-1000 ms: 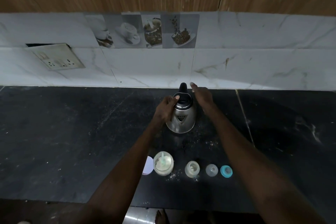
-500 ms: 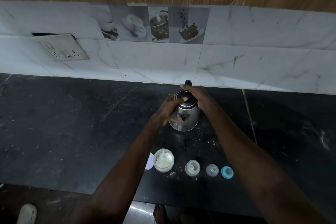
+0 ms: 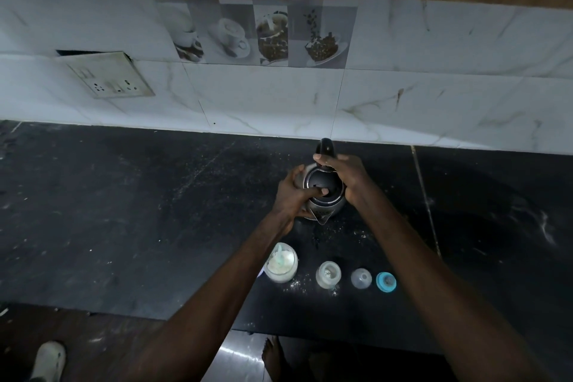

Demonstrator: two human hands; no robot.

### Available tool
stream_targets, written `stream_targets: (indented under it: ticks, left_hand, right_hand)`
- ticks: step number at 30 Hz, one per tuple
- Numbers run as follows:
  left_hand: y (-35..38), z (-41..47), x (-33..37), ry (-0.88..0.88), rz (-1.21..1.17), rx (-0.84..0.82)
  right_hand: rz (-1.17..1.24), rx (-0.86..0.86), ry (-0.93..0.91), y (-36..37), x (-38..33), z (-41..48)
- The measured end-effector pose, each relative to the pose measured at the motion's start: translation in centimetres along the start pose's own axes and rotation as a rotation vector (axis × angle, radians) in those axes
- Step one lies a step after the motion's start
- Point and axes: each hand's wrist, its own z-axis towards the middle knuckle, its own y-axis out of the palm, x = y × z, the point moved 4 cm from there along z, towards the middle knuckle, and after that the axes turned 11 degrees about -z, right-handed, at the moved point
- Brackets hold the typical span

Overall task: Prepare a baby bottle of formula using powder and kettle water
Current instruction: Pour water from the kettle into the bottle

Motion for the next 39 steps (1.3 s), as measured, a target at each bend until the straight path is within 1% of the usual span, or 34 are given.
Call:
stream_targets:
  ticks: [6,14,17,21,30,39]
  left_hand:
    - [0.5,-2.2,-1.9,0.041,0.023,-0.01]
    - [0.7,-4.4,-3.5,0.128,0.0,-0.063]
    - [0.7,-5.0,-4.1,0.156,0.004,-0.075]
    - [0.6,-5.5,-4.7,0.191,-0.003,-0.072]
    - [0.1,-5.9,-5.8,0.201,0.037,-0.031]
    - [0.1,-5.7,-6.5,0.223,0.089,-0.031]
  right_hand:
    - [-0.062,0.003,-0.112,-0.7,1.6,-2.6]
    - [0.01,0.069,-0.195,-1.5,4.1,-5.4]
    - [0.025,0.098,-0.214,-1.8,4.8,-6.1]
    - [0.029,0.093,-0.242,-2.0,5.4,-6.9]
    - [0.035,0.082,-0.269,-1.8,6.0,-7.6]
    - [0.045,0.071,-0.274,-2.2,6.1,-7.8]
